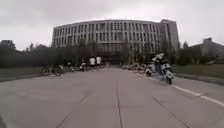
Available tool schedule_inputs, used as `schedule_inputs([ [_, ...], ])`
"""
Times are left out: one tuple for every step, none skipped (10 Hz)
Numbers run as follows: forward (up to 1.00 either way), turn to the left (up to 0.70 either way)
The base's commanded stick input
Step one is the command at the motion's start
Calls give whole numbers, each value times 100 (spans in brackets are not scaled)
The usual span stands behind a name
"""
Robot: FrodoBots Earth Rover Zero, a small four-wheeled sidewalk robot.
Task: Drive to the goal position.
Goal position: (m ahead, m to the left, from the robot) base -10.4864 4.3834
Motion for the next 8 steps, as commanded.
schedule_inputs([
  [70, 0],
  [70, 0],
  [70, 0],
  [70, 0],
  [70, 0],
  [70, 0],
  [70, 0],
  [70, 0],
])
